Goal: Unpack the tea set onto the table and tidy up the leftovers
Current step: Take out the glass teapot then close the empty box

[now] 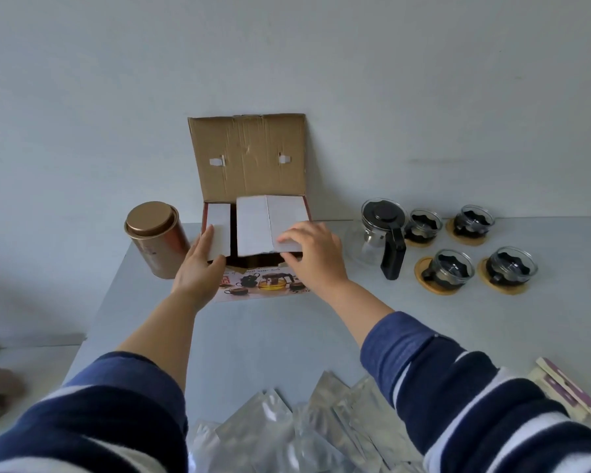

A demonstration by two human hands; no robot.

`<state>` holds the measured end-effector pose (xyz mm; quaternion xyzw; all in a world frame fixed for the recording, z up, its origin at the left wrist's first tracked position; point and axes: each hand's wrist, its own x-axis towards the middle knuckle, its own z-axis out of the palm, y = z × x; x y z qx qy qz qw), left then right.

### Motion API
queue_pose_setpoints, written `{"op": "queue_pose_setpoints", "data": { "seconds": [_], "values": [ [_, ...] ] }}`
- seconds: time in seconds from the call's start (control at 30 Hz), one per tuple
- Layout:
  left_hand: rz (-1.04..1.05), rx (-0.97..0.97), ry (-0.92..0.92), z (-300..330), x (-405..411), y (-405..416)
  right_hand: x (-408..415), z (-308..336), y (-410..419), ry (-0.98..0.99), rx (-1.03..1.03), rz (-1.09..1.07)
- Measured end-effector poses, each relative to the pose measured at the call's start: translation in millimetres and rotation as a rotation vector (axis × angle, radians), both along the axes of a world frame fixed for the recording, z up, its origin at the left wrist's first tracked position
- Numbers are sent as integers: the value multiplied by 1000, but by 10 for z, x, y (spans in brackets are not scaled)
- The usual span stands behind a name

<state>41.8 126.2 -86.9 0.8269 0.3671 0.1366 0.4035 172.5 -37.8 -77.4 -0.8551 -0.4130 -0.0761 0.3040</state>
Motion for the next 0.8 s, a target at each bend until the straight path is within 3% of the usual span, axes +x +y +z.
{"op": "queue_pose_setpoints", "data": {
  "seconds": [0.13, 0.23, 0.3, 0.53, 0.6, 0.8],
  "values": [
    [-31, 39, 11, -5, 20, 63, 89, -24, 61, 67, -109, 33],
    [-49, 35, -3, 0, 48, 116, 181, -28, 124, 124, 55, -32],
    [-54, 76, 14, -32, 77, 154, 340, 21, 236, 300, 192, -112],
    [-21, 118, 36, -88, 122, 225, 953, 694, 846, 874, 384, -189],
    [-6, 112, 24, -97, 117, 234, 1030, 791, 909, 883, 395, -216],
    [6, 116, 53, -72, 98, 312, 754, 710, 897, 632, 368, -170]
  ]
}}
